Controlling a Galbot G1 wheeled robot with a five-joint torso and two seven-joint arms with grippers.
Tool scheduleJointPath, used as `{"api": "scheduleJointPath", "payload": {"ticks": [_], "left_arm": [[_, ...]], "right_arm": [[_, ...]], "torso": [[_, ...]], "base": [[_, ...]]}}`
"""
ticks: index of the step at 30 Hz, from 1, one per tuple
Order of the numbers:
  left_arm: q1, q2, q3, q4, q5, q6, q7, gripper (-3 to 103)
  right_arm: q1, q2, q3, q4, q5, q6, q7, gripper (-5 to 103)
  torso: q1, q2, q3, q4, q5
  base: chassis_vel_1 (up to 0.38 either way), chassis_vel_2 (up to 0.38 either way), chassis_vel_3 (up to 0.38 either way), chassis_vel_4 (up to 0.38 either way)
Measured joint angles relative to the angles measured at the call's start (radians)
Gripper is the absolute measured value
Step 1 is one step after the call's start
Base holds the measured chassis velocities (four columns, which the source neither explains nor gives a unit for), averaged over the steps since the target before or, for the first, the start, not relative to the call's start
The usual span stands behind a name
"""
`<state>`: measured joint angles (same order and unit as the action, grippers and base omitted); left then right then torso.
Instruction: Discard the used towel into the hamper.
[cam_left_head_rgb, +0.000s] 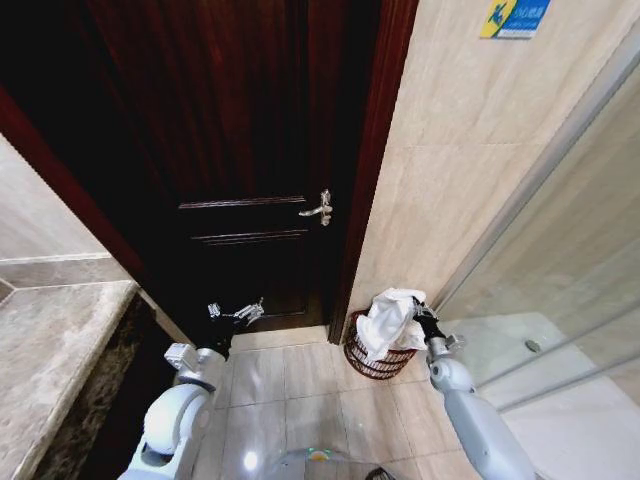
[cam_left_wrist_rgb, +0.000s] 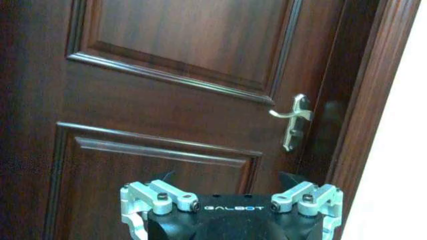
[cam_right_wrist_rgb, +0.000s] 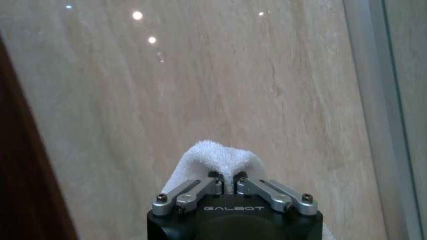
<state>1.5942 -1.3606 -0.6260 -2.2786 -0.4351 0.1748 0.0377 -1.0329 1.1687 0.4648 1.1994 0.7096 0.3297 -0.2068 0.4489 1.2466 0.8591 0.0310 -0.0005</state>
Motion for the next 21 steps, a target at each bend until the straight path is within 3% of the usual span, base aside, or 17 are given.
{"api": "scheduleJointPath", "payload": {"ticks": [7, 14, 21], "left_arm": [[0.0, 0.0, 0.0, 0.0, 0.0, 0.0, 0.0, 100], [-0.001, 0.0, 0.0, 0.0, 0.0, 0.0, 0.0, 100], [0.0, 0.0, 0.0, 0.0, 0.0, 0.0, 0.0, 100]], "right_arm": [[0.006, -0.01, 0.014, -0.001, 0.005, 0.0, 0.01, 7], [-0.04, 0.022, 0.055, 0.007, -0.058, 0.015, 0.057, 7], [-0.063, 0.036, 0.065, -0.065, -0.09, -0.001, 0.082, 7]], "torso": [[0.0, 0.0, 0.0, 0.0001, 0.0002], [0.002, -0.001, 0.001, 0.0, 0.0008], [-0.001, 0.0, 0.0, 0.0003, 0.0003]], "base": [[-0.206, 0.148, 0.214, -0.168], [-0.195, 0.177, 0.189, -0.16], [-0.012, 0.01, -0.006, -0.008]]}}
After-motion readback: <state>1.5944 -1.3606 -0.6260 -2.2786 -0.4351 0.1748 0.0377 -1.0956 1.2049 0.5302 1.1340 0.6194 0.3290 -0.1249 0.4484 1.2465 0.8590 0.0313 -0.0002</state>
